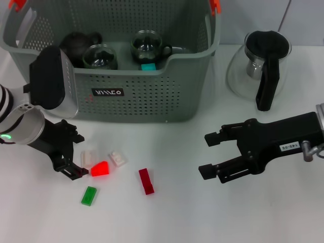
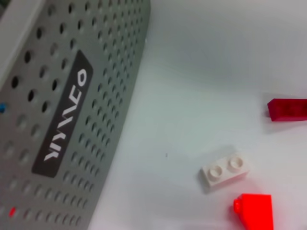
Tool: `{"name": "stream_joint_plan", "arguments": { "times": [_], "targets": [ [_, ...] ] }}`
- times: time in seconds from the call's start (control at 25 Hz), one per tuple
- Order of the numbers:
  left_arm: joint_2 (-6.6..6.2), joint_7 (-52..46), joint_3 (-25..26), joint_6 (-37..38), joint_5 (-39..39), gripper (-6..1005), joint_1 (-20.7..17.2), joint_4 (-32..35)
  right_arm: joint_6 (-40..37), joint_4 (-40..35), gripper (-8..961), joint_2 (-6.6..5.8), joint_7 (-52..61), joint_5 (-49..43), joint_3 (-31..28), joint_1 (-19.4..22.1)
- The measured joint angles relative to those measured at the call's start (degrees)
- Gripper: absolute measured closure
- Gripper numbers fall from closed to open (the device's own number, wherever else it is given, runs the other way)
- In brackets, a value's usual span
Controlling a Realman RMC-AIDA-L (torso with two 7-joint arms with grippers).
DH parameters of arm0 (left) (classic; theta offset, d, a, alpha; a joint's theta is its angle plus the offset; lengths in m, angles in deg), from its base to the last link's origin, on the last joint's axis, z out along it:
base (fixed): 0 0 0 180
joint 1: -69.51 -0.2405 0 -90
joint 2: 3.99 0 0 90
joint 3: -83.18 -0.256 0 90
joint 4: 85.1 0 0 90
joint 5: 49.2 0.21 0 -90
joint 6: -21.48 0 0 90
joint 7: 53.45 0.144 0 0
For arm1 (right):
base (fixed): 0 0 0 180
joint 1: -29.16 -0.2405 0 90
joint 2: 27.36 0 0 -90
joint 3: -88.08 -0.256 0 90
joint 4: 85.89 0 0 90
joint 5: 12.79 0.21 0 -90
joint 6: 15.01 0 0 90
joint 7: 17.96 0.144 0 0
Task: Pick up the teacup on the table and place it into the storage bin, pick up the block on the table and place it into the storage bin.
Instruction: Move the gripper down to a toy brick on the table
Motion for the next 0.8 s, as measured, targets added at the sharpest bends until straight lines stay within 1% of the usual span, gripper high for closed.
{"name": "stream_joint_plan", "arguments": {
  "times": [0.8],
  "targets": [
    [-0.17, 0.0, -1.0, -0.8, 0.4, 176, 0.3, 0.7, 0.6, 1.5, 11, 0.21, 1.0, 0.4, 0.1, -0.8]
  ]
}}
